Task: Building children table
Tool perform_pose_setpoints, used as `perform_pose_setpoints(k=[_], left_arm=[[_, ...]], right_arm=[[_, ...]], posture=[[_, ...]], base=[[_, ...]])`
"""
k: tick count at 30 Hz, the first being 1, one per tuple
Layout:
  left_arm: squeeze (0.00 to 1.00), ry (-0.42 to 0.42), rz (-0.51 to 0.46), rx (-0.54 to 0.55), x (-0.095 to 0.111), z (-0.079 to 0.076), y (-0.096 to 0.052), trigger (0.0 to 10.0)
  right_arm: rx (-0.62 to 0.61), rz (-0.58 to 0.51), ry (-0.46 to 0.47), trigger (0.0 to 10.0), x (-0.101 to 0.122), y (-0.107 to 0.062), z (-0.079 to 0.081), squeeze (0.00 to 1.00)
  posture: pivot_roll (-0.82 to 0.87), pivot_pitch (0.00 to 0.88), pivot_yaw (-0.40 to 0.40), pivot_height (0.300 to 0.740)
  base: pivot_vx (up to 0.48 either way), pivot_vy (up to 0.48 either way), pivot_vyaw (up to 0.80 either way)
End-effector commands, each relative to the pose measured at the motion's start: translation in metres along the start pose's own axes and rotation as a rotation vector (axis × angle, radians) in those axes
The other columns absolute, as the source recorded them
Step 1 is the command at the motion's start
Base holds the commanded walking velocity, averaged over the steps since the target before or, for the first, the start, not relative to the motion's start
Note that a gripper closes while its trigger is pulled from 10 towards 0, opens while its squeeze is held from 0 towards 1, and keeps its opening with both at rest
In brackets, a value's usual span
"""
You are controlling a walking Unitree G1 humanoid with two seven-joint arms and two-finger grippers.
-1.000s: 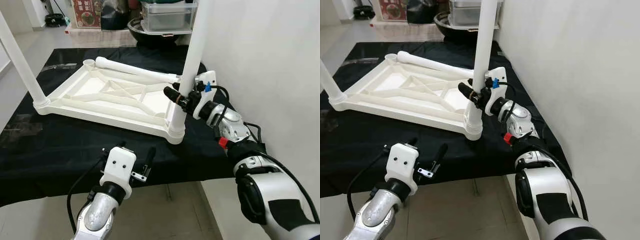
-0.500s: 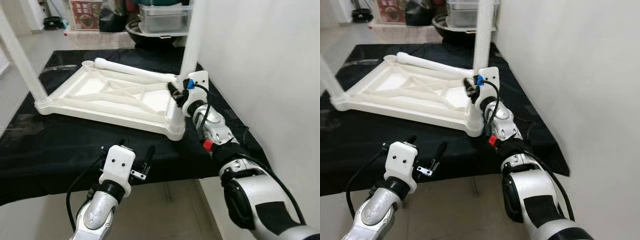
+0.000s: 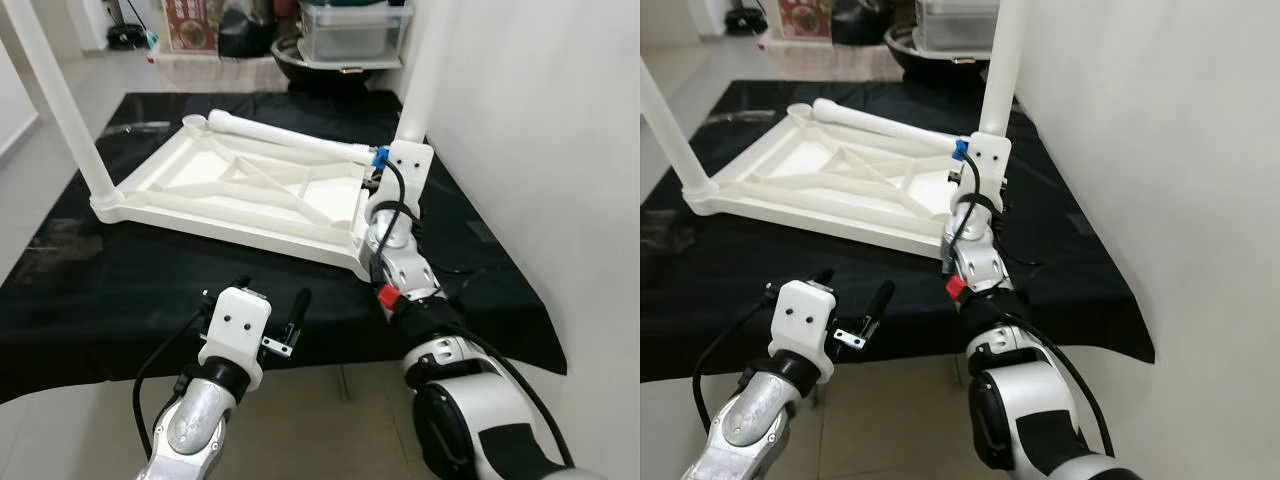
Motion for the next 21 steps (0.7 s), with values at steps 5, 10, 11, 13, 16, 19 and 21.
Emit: perform_pose_setpoints(k=[5, 10, 11, 13, 16, 19, 21], left_arm=[[0.00, 0.013, 0.015, -0.004, -0.004, -0.001, -0.002, 10.0], [0.00, 0.012, 0.014, -0.007, -0.004, -0.002, -0.001, 10.0], [0.00, 0.012, 0.014, -0.007, -0.004, -0.002, -0.001, 10.0], [0.00, 0.015, 0.013, -0.008, -0.004, -0.002, -0.001, 10.0], [0.00, 0.017, 0.013, -0.009, -0.004, -0.003, -0.001, 10.0], [0.00, 0.016, 0.004, -0.008, -0.003, -0.002, 0.000, 10.0], [0.00, 0.016, 0.001, -0.007, -0.002, -0.002, 0.001, 10.0]], right_arm=[[0.068, 0.009, 0.030, 10.0, -0.008, -0.007, 0.002, 1.00], [0.178, -0.039, 0.016, 10.0, -0.001, -0.010, -0.005, 0.00], [0.178, -0.039, 0.016, 10.0, -0.001, -0.010, -0.005, 0.00], [0.245, -0.060, 0.003, 10.0, 0.001, -0.010, -0.011, 0.00], [0.348, -0.049, 0.028, 10.0, 0.003, -0.008, -0.015, 0.00], [0.561, -0.042, 0.042, 10.0, 0.012, -0.005, -0.018, 0.00], [0.609, -0.030, 0.038, 10.0, 0.014, -0.004, -0.019, 0.00]], posture=[[0.11, 0.089, -0.074, 0.740], [0.11, 0.085, -0.072, 0.740], [0.11, 0.085, -0.072, 0.740], [0.10, 0.084, -0.071, 0.740], [0.10, 0.078, -0.064, 0.740], [0.11, 0.076, -0.065, 0.740], [0.11, 0.076, -0.065, 0.740]], base=[[0.000, 0.000, 0.00], [0.000, 0.000, 0.00], [0.000, 0.000, 0.00], [0.000, 0.000, 0.00], [0.000, 0.000, 0.00], [0.000, 0.000, 0.00], [0.000, 0.000, 0.00]])
Point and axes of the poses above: a point about 5 cm out from each wrist's last joint towards the gripper, its own y axis pointing out of the wrist towards the gripper, its own x axis along the axis of the wrist's last joint, z = x × y, the point moved 4 cm from there along y, pointing out of the wrist towards the gripper, and after that the axes turned 9 degrees about y, right-handed, at the moved point
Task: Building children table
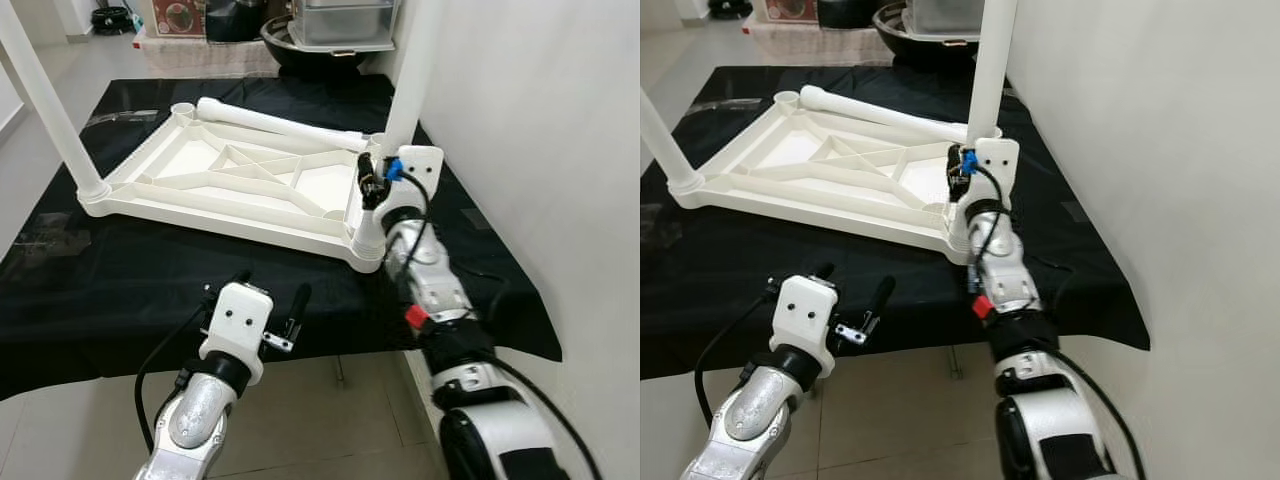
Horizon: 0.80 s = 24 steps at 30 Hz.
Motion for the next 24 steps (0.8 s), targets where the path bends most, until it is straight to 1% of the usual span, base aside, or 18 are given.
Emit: perform_pose_setpoints(k=[1, 3, 4, 8, 9, 11, 12, 13, 14, 15, 16, 21, 24], left_arm=[[0.00, 0.008, -0.005, -0.005, 0.000, -0.001, 0.000, 10.0], [0.00, 0.011, -0.006, -0.003, 0.000, 0.000, 0.000, 10.0], [0.00, 0.011, -0.006, -0.003, 0.000, 0.000, 0.000, 10.0], [0.00, 0.008, -0.006, -0.004, 0.000, -0.002, 0.001, 10.0], [0.00, 0.008, -0.006, -0.004, 0.000, -0.002, 0.001, 10.0], [0.00, 0.006, -0.008, -0.005, 0.001, -0.003, 0.000, 10.0], [0.00, 0.006, -0.008, -0.005, 0.001, -0.003, 0.000, 10.0], [0.00, 0.007, -0.006, -0.006, 0.002, -0.003, -0.001, 10.0], [0.00, 0.007, -0.006, -0.007, 0.002, -0.004, -0.001, 10.0], [0.00, 0.007, -0.006, -0.007, 0.002, -0.004, -0.001, 10.0], [0.00, 0.009, -0.006, -0.006, 0.002, -0.003, -0.002, 10.0], [0.00, 0.011, -0.006, -0.004, 0.003, -0.002, -0.002, 10.0], [0.00, 0.013, -0.007, -0.003, 0.004, -0.003, -0.002, 10.0]], right_arm=[[0.102, 0.022, 0.050, 10.0, -0.001, 0.001, 0.006, 0.00], [0.186, 0.038, 0.059, 10.0, 0.002, 0.001, 0.005, 0.00], [0.186, 0.038, 0.059, 10.0, 0.002, 0.001, 0.005, 0.00], [0.307, 0.093, 0.057, 10.0, 0.003, 0.006, 0.004, 0.00], [0.307, 0.093, 0.057, 10.0, 0.003, 0.006, 0.004, 0.00], [0.363, 0.120, 0.085, 10.0, 0.003, 0.009, 0.007, 0.00], [0.363, 0.120, 0.085, 10.0, 0.003, 0.009, 0.007, 0.00], [0.445, 0.147, 0.098, 10.0, 0.003, 0.011, 0.015, 0.00], [0.466, 0.154, 0.100, 10.0, 0.004, 0.012, 0.017, 0.00], [0.466, 0.154, 0.100, 10.0, 0.004, 0.012, 0.017, 0.00], [0.465, 0.160, 0.084, 10.0, 0.007, 0.018, 0.020, 0.00], [0.447, 0.169, 0.080, 10.0, 0.011, 0.024, 0.021, 0.00], [0.432, 0.193, 0.071, 10.0, 0.010, 0.029, 0.023, 0.00]], posture=[[0.10, 0.077, -0.064, 0.740], [0.11, 0.076, -0.070, 0.740], [0.11, 0.076, -0.070, 0.740], [0.11, 0.076, -0.072, 0.740], [0.11, 0.076, -0.072, 0.740], [0.12, 0.077, -0.076, 0.740], [0.12, 0.077, -0.076, 0.740], [0.13, 0.080, -0.081, 0.740], [0.13, 0.079, -0.083, 0.740], [0.13, 0.079, -0.083, 0.740], [0.14, 0.084, -0.088, 0.740], [0.14, 0.087, -0.089, 0.740], [0.14, 0.092, -0.092, 0.740]], base=[[0.000, 0.000, 0.00], [0.000, 0.000, 0.00], [0.000, 0.000, 0.00], [0.000, 0.000, 0.00], [0.000, 0.000, 0.00], [0.000, 0.000, 0.00], [0.000, 0.000, 0.00], [0.000, 0.000, 0.00], [0.000, 0.000, 0.00], [0.000, 0.000, 0.00], [0.000, 0.000, 0.00], [0.000, 0.000, 0.00], [0.000, 0.000, 0.00]])
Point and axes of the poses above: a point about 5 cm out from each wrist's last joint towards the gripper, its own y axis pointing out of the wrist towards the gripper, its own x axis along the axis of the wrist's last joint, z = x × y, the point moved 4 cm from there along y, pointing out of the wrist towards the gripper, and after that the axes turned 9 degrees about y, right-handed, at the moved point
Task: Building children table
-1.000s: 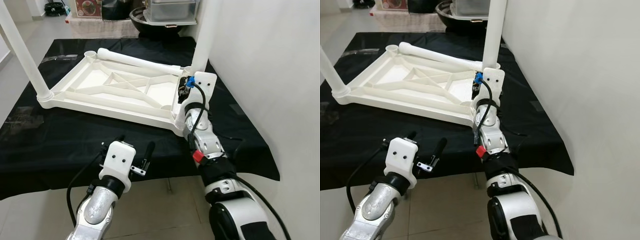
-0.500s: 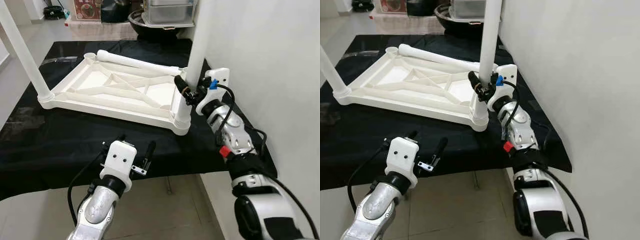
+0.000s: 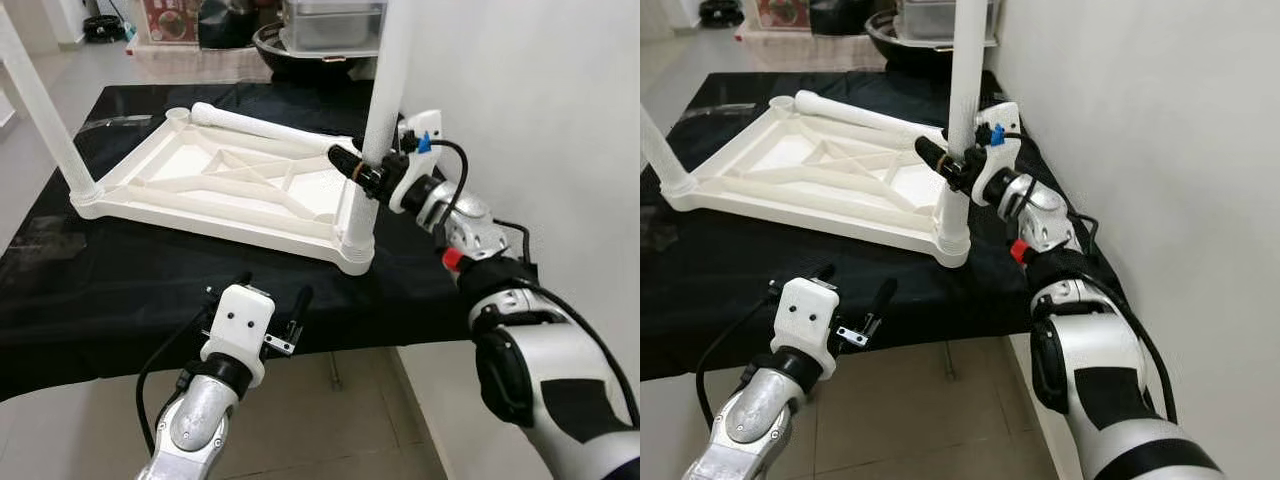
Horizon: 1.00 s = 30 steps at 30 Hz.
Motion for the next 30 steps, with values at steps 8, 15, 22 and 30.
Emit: perform_pose_setpoints(k=[8, 15, 22, 30], left_arm=[[0.00, 0.005, 0.001, 0.001, 0.002, -0.002, -0.002, 10.0], [0.00, 0.002, 0.000, 0.002, 0.002, -0.001, 0.000, 10.0], [0.00, 0.000, 0.001, -0.002, 0.001, -0.003, 0.000, 10.0], [0.00, -0.004, 0.001, -0.005, 0.001, -0.004, 0.001, 10.0]], right_arm=[[-0.009, 0.014, -0.006, 0.0, -0.002, 0.007, 0.004, 0.00], [-0.305, 0.008, -0.020, 0.0, -0.011, -0.001, -0.024, 0.00], [-0.797, -0.045, -0.071, 0.0, -0.016, -0.033, -0.064, 0.00], [-1.031, -0.139, -0.013, 0.8, -0.035, -0.039, -0.038, 0.00]], posture=[[0.14, 0.098, -0.092, 0.740], [0.13, 0.099, -0.086, 0.740], [0.12, 0.100, -0.080, 0.740], [0.12, 0.097, -0.079, 0.740]], base=[[0.000, 0.000, 0.00], [0.000, 0.000, 0.00], [0.000, 0.000, 0.00], [0.000, 0.000, 0.00]])
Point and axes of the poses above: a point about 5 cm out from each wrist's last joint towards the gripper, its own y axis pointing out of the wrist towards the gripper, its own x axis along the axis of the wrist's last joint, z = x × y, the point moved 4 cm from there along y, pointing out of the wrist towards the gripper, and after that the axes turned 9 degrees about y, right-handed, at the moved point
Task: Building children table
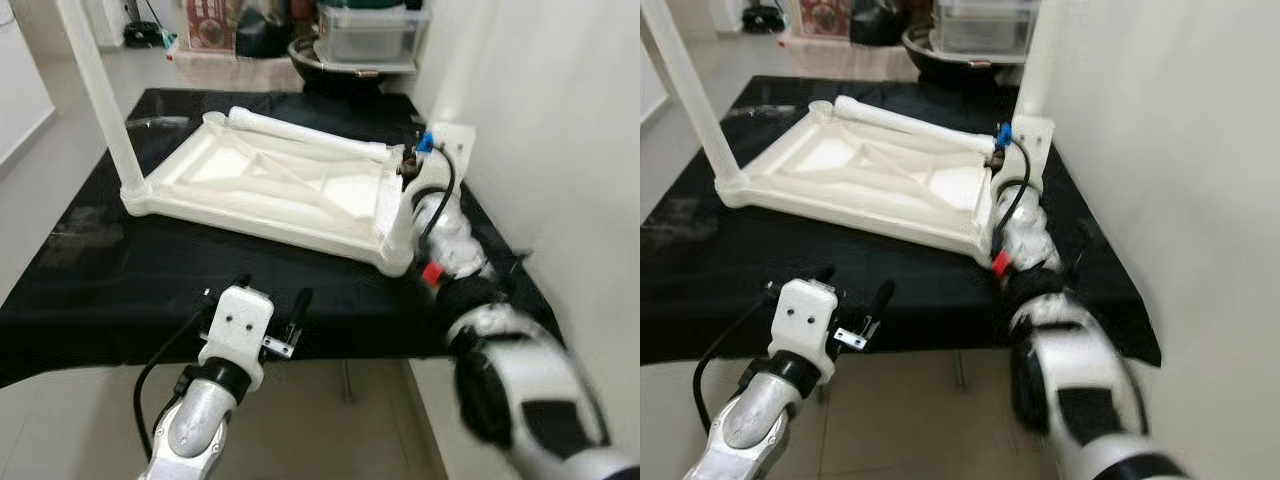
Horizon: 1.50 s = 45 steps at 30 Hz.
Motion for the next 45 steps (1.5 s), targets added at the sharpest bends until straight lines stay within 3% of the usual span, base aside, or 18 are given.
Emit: perform_pose_setpoints(k=[1, 2, 3, 6, 7, 8, 9, 13, 15, 16, 20, 27, 31, 32, 33, 34, 43, 45], left_arm=[[0.00, 0.002, 0.008, -0.009, -0.002, -0.004, 0.001, 10.0], [0.00, 0.002, 0.008, -0.009, -0.002, -0.004, 0.001, 10.0], [0.00, 0.002, 0.008, -0.009, -0.002, -0.004, 0.001, 10.0], [0.00, 0.003, 0.009, -0.007, -0.003, -0.003, 0.000, 10.0], [0.00, 0.004, 0.010, -0.005, -0.003, -0.003, 0.000, 10.0], [0.00, 0.004, 0.010, -0.005, -0.003, -0.003, 0.000, 10.0], [0.00, 0.004, 0.010, -0.004, -0.003, -0.003, 0.000, 10.0], [0.00, 0.004, 0.012, 0.001, -0.004, -0.002, 0.000, 10.0], [0.00, 0.003, 0.009, -0.002, -0.003, -0.003, 0.000, 10.0], [0.00, 0.003, 0.009, -0.002, -0.003, -0.003, 0.000, 10.0], [0.00, 0.002, 0.005, -0.006, -0.003, -0.004, 0.001, 10.0], [0.00, -0.004, 0.002, 0.000, -0.001, -0.005, 0.002, 10.0], [0.00, -0.003, 0.004, -0.006, -0.002, -0.007, 0.001, 10.0], [0.00, -0.003, 0.003, -0.006, -0.001, -0.007, 0.001, 10.0], [0.00, -0.003, 0.003, -0.006, -0.001, -0.007, 0.001, 10.0], [0.00, 0.001, 0.004, -0.002, -0.002, -0.005, 0.001, 10.0], [0.00, 0.001, -0.001, -0.008, -0.003, -0.005, 0.003, 10.0], [0.00, -0.002, -0.004, -0.013, -0.002, -0.006, 0.004, 10.0]], right_arm=[[-0.048, 0.077, 0.011, 0.8, -0.026, -0.011, -0.005, 0.00], [0.009, 0.054, 0.026, 10.0, -0.022, -0.013, 0.007, 0.00], [0.099, 0.020, 0.042, 10.0, -0.018, -0.014, 0.018, 1.00], [0.195, -0.027, 0.048, 10.0, -0.011, -0.013, 0.026, 1.00], [0.209, -0.045, 0.023, 10.0, -0.010, -0.012, 0.022, 0.35], [0.209, -0.045, 0.023, 10.0, -0.010, -0.012, 0.022, 0.35], [0.251, -0.024, 0.031, 10.0, -0.011, -0.009, 0.017, 0.00], [0.394, 0.014, 0.054, 10.0, -0.010, -0.007, 0.010, 0.00], [0.655, 0.148, 0.132, 10.0, -0.013, -0.012, 0.014, 0.00], [0.655, 0.148, 0.132, 10.0, -0.013, -0.012, 0.014, 0.00], [1.049, 0.297, 0.227, 10.0, -0.009, -0.030, 0.019, 0.00], [1.342, 0.410, 0.236, 10.0, -0.008, -0.052, 0.031, 0.00], [1.440, 0.446, 0.152, 10.0, -0.017, -0.064, 0.046, 0.00], [1.404, 0.434, 0.128, 4.2, -0.019, -0.060, 0.050, 0.00], [1.404, 0.434, 0.128, 4.2, -0.019, -0.060, 0.050, 0.00], [1.236, 0.356, 0.090, 0.0, -0.017, -0.044, 0.053, 0.00], [0.895, 0.246, 0.081, 0.0, -0.015, -0.015, 0.029, 0.00], [0.638, 0.221, 0.046, 0.0, -0.021, -0.002, 0.006, 0.00]], posture=[[0.12, 0.097, -0.077, 0.740], [0.12, 0.096, -0.078, 0.740], [0.12, 0.096, -0.079, 0.740], [0.11, 0.096, -0.080, 0.740], [0.11, 0.096, -0.080, 0.740], [0.11, 0.096, -0.080, 0.740], [0.11, 0.094, -0.082, 0.740], [0.11, 0.090, -0.080, 0.740], [0.11, 0.086, -0.079, 0.740], [0.11, 0.086, -0.079, 0.740], [0.12, 0.074, -0.083, 0.740], [0.13, 0.061, -0.089, 0.740], [0.13, 0.057, -0.086, 0.740], [0.13, 0.054, -0.092, 0.740], [0.13, 0.054, -0.092, 0.740], [0.13, 0.049, -0.088, 0.740], [0.12, 0.039, -0.075, 0.740], [0.11, 0.035, -0.069, 0.740]], base=[[0.000, 0.000, 0.00], [0.000, 0.000, 0.00], [0.000, 0.000, 0.00], [0.000, 0.000, 0.00], [0.000, 0.000, 0.00], [0.000, 0.000, 0.00], [0.000, 0.000, 0.00], [0.000, 0.000, 0.00], [0.000, 0.000, 0.00], [0.000, 0.000, 0.00], [0.000, 0.000, 0.00], [0.000, 0.000, 0.00], [0.000, 0.000, 0.00], [0.000, 0.000, 0.00], [0.000, 0.000, 0.00], [0.000, 0.000, 0.00], [0.000, 0.000, 0.00], [0.000, 0.000, 0.00]])
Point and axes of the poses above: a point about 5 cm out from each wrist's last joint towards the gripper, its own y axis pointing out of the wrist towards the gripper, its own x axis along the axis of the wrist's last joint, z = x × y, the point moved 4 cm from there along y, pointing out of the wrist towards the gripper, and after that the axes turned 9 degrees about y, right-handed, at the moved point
